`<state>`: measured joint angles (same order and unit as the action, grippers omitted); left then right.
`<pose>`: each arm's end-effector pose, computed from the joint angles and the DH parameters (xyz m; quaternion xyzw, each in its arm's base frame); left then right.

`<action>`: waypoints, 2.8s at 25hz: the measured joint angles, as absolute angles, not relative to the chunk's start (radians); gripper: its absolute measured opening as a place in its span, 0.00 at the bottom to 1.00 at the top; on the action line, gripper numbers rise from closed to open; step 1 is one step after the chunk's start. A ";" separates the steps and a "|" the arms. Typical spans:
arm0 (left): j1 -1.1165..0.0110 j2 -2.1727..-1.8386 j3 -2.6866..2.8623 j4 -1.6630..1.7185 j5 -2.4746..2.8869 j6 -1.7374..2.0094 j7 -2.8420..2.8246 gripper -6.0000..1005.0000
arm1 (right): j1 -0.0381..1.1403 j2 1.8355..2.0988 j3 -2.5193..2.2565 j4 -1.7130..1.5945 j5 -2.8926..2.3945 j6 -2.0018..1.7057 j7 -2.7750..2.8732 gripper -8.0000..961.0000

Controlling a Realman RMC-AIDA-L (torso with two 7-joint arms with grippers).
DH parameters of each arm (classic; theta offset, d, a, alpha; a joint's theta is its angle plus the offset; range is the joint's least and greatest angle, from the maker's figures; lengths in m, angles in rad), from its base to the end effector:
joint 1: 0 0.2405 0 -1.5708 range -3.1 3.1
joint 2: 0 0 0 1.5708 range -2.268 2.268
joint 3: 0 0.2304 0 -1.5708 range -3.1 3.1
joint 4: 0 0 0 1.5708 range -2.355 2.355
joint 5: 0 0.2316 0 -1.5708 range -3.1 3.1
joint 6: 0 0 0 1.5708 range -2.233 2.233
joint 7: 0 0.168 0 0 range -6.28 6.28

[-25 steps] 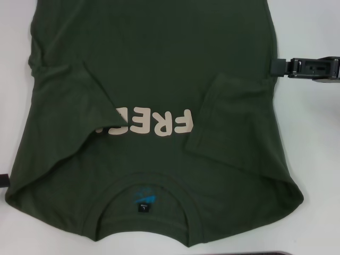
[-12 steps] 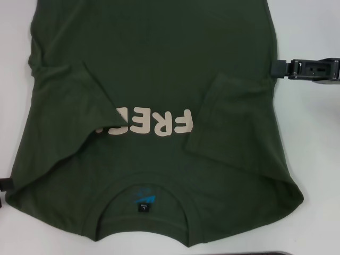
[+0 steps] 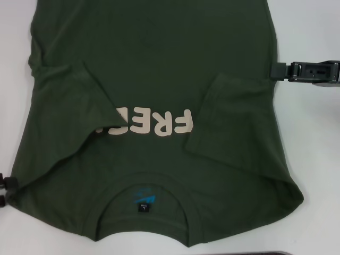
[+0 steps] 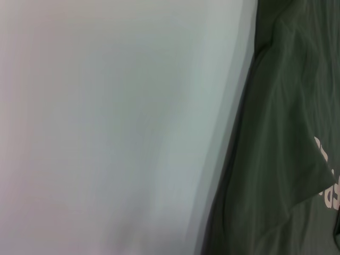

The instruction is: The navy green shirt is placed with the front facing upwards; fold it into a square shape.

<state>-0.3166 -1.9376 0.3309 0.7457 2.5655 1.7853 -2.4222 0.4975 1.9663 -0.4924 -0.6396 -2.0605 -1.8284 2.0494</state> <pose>-0.3856 0.2262 0.0737 -0.6157 -0.7764 -0.1134 0.0730 0.2672 0.3165 0.0550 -0.8072 0.5076 0.3011 0.0074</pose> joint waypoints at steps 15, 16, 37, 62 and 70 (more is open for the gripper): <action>-0.339 -1.940 0.343 0.721 2.567 1.771 -2.422 0.73 | 0.504 1.965 -0.497 -0.639 -2.062 -1.828 2.049 0.82; -0.340 -1.939 0.343 0.721 2.567 1.771 -2.422 0.73 | 0.505 1.965 -0.497 -0.639 -2.062 -1.828 2.049 0.82; -0.349 -1.935 0.342 0.723 2.566 1.761 -2.424 0.73 | 0.506 1.966 -0.496 -0.638 -2.062 -1.828 2.054 0.82; -0.371 -1.942 0.377 0.699 2.566 1.752 -2.430 0.73 | 0.502 1.965 -0.494 -0.638 -2.058 -1.836 2.057 0.82; -0.359 -1.930 0.373 0.704 2.566 1.749 -2.432 0.73 | 0.506 1.965 -0.492 -0.638 -2.057 -1.835 2.060 0.82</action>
